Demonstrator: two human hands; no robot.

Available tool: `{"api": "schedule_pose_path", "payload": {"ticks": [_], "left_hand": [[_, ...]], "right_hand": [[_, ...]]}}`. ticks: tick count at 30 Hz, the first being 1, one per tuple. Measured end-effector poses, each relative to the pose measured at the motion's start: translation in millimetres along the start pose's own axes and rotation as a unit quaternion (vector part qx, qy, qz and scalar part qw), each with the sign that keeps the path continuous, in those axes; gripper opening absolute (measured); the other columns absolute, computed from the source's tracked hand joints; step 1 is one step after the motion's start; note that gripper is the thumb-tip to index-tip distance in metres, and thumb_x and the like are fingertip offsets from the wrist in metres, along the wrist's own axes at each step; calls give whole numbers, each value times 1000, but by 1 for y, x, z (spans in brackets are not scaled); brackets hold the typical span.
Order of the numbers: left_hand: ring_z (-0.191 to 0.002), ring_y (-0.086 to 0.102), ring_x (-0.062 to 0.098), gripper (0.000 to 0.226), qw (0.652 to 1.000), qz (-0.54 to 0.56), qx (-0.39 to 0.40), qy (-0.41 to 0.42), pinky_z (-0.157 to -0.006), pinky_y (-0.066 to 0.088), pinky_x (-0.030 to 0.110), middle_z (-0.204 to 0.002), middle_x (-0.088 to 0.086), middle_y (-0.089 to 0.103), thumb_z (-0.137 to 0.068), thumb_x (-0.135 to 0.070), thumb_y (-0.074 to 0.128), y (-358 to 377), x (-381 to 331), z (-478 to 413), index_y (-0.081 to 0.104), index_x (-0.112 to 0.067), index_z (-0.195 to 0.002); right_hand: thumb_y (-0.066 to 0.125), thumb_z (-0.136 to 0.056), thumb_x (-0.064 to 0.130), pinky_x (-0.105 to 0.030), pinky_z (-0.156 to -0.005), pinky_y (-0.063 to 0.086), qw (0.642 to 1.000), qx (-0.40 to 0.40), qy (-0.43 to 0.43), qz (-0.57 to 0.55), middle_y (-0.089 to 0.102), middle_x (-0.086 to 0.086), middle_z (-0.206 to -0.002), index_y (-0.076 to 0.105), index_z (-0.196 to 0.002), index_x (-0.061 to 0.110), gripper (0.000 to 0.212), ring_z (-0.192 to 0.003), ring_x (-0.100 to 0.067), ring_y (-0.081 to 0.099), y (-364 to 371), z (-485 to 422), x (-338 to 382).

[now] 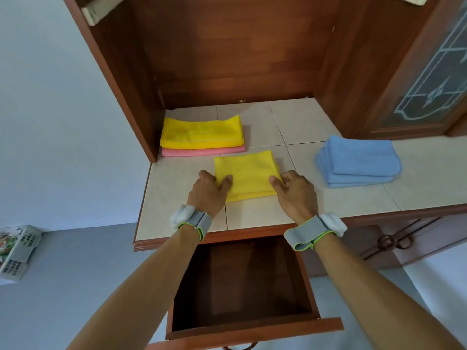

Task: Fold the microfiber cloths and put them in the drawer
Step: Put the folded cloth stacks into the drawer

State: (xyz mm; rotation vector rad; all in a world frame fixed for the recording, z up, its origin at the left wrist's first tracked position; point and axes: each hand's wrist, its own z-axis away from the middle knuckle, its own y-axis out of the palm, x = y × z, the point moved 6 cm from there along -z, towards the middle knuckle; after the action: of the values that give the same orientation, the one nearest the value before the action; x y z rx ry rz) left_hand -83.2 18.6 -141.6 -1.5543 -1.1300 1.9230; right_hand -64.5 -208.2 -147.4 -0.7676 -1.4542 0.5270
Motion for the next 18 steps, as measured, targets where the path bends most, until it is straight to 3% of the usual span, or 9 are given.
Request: {"api": "schedule_pose_path", "payload": {"ticks": [6, 8, 10, 12, 13, 14, 16, 18], "left_hand": [[-117, 50, 43, 66, 996, -67, 22, -48, -95, 41, 44, -127, 22, 49, -91, -58, 53, -2, -8, -6, 49, -1, -123], [-120, 50, 42, 66, 996, -36, 21, -74, -97, 41, 45, -129, 23, 49, -90, -52, 59, -5, -11, -6, 44, 1, -126], [-116, 55, 42, 71, 993, 48, 40, -102, -94, 47, 46, -126, 24, 54, -87, -43, 68, -4, -12, -7, 35, 4, -129], [-104, 62, 36, 79, 975, 157, 77, -139, -86, 53, 45, -116, 20, 58, -78, -41, 77, -2, -10, -6, 36, 6, -126], [-92, 66, 30, 75, 960, 213, 101, -154, -78, 57, 42, -106, 16, 62, -72, -42, 80, 1, -10, -2, 46, 6, -119], [-72, 67, 23, 59, 943, 267, 118, -161, -65, 58, 35, -89, 13, 65, -70, -41, 80, 4, -10, 5, 56, 2, -104], [-36, 51, 10, 28, 914, 329, 145, -186, -42, 46, 20, -50, 3, 54, -82, -28, 73, 8, -8, 27, 55, -7, -75], [-32, 46, 8, 25, 893, 360, 162, -215, -49, 52, 22, -40, -2, 48, -86, -25, 70, 13, -3, 49, 54, -9, -73]], "right_hand": [[61, -88, 40, -40, -80, 46, 999, -20, 27, -5, 57, -12, -110, 52, -111, 16, 34, -98, -38, 58, -8, 13, 18], [58, -90, 42, -37, -74, 45, 999, -22, 30, -14, 60, -7, -98, 53, -102, 15, 29, -93, -36, 60, -8, 27, 24], [54, -91, 51, -36, -71, 52, 990, 63, 78, -96, 66, -4, -80, 61, -90, 12, 39, -81, -32, 67, 8, 45, 25], [56, -88, 59, -37, -66, 60, 940, 155, 169, -252, 70, -7, -73, 66, -94, 8, 52, -64, -24, 69, 27, 66, 26], [57, -86, 62, -37, -67, 62, 913, 182, 200, -305, 71, -8, -77, 66, -100, 8, 57, -65, -21, 70, 29, 74, 28], [57, -83, 66, -38, -71, 62, 896, 205, 216, -330, 72, -9, -84, 64, -105, 9, 62, -71, -20, 71, 31, 77, 30], [55, -77, 75, -42, -78, 61, 861, 247, 253, -365, 72, -13, -98, 61, -108, 14, 69, -82, -25, 74, 34, 80, 31], [56, -70, 80, -46, -80, 60, 827, 265, 285, -405, 71, -14, -105, 59, -112, 16, 76, -86, -30, 73, 34, 81, 30]]}}
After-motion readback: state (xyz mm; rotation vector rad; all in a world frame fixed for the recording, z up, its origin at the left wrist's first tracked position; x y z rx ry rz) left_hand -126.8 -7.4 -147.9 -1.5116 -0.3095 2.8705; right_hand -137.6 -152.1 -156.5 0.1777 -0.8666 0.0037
